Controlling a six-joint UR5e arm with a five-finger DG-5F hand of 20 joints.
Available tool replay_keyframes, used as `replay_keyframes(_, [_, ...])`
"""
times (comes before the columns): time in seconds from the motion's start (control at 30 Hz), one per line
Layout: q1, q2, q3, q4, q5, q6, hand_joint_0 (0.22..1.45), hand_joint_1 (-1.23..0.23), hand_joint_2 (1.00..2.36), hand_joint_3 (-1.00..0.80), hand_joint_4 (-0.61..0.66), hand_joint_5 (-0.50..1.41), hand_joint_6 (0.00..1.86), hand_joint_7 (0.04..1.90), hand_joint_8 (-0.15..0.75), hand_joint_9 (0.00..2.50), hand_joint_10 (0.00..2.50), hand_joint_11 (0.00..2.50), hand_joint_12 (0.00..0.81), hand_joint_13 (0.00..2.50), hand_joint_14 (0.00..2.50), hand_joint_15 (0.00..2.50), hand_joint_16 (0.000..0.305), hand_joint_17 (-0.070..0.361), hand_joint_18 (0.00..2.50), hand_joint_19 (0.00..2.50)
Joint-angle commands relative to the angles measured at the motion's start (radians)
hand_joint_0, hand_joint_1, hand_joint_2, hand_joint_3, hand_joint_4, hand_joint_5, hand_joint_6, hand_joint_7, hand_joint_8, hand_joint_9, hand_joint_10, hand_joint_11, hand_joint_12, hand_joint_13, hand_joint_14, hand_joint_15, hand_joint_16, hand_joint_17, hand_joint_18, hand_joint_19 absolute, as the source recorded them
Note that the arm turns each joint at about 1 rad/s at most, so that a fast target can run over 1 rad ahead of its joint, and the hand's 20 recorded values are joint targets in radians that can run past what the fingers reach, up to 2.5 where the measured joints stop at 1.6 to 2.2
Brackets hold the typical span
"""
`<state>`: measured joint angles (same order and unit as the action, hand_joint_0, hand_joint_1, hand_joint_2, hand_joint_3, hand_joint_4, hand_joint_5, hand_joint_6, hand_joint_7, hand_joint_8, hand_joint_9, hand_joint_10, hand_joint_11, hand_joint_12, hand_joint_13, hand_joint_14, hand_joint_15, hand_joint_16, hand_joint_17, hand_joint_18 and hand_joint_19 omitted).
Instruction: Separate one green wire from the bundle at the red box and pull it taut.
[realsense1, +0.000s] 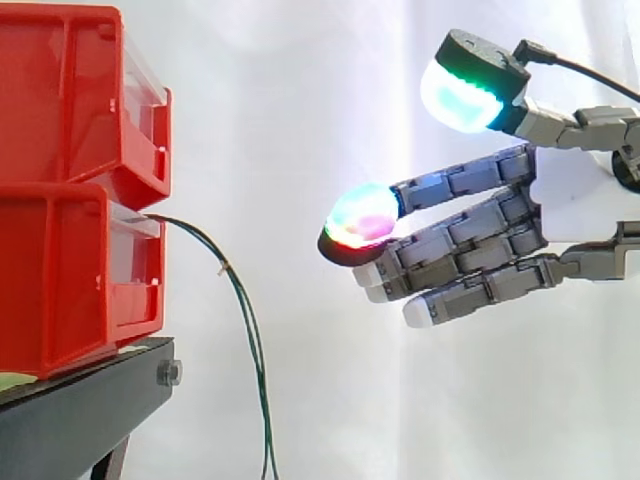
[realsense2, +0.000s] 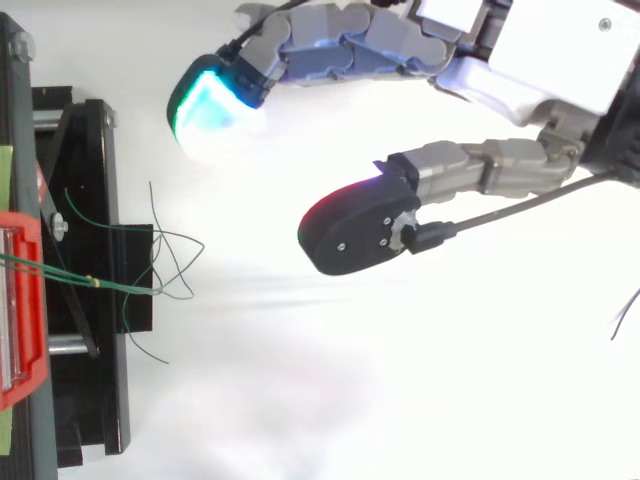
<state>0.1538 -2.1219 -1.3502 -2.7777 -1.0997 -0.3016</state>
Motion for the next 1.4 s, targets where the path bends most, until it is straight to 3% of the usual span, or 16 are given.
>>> replay_keyframes(0.0, [0.004, -0.003, -0.001, 0.003, 0.006, -0.002, 0.43, -0.56, 1.0, -0.5, 0.22, -0.26, 0.5, 0.75, 0.294, 0.37, 0.0, 0.09, 0.405, 0.32, 0.0, 0.09, 0.061, 0.138, 0.38, 0.22])
replay_keyframes(0.3, [0.013, -0.004, 0.0, 0.006, 0.011, -0.002, 0.43, -0.56, 1.0, -0.5, 0.22, -0.25, 0.5, 0.75, 0.297, 0.39, 0.0, 0.1, 0.405, 0.35, 0.0, 0.11, 0.061, 0.137, 0.4, 0.24])
replay_keyframes(0.47, [0.018, -0.041, 0.0, 0.033, 0.021, 0.03, 0.43, -0.57, 1.0, -0.5, 0.22, -0.25, 0.5, 0.76, 0.298, 0.4, 0.0, 0.11, 0.405, 0.38, 0.01, 0.12, 0.06, 0.135, 0.43, 0.26])
replay_keyframes(0.8, [0.021, -0.056, 0.0, 0.049, 0.021, 0.035, 0.44, -0.57, 1.0, -0.5, 0.23, -0.25, 0.5, 0.76, 0.301, 0.44, 0.0, 0.13, 0.405, 0.43, 0.0, 0.14, 0.059, 0.134, 0.46, 0.28])
replay_keyframes(0.9, [0.021, -0.096, 0.0, 0.07, 0.02, 0.052, 0.44, -0.57, 1.0, -0.5, 0.23, -0.24, 0.5, 0.76, 0.3, 0.45, 0.0, 0.13, 0.405, 0.44, 0.01, 0.15, 0.059, 0.134, 0.47, 0.29])
replay_keyframes(0.93, [0.029, -0.121, 0.0, 0.135, 0.029, 0.072, 0.44, -0.57, 1.0, -0.5, 0.23, -0.24, 0.5, 0.76, 0.302, 0.46, 0.0, 0.14, 0.405, 0.45, 0.01, 0.16, 0.059, 0.133, 0.47, 0.28])
replay_keyframes(1.17, [0.036, -0.121, 0.0, 0.164, 0.064, 0.032, 0.44, -0.57, 1.0, -0.5, 0.23, -0.24, 0.5, 0.76, 0.303, 0.49, 0.0, 0.17, 0.407, 0.46, 0.01, 0.17, 0.059, 0.133, 0.49, 0.3])
replay_keyframes(1.37, [0.041, -0.161, 0.002, 0.222, 0.067, 0.022, 0.45, -0.56, 1.0, -0.5, 0.23, -0.24, 0.5, 0.76, 0.302, 0.49, 0.0, 0.17, 0.408, 0.48, 0.01, 0.18, 0.059, 0.133, 0.49, 0.31])
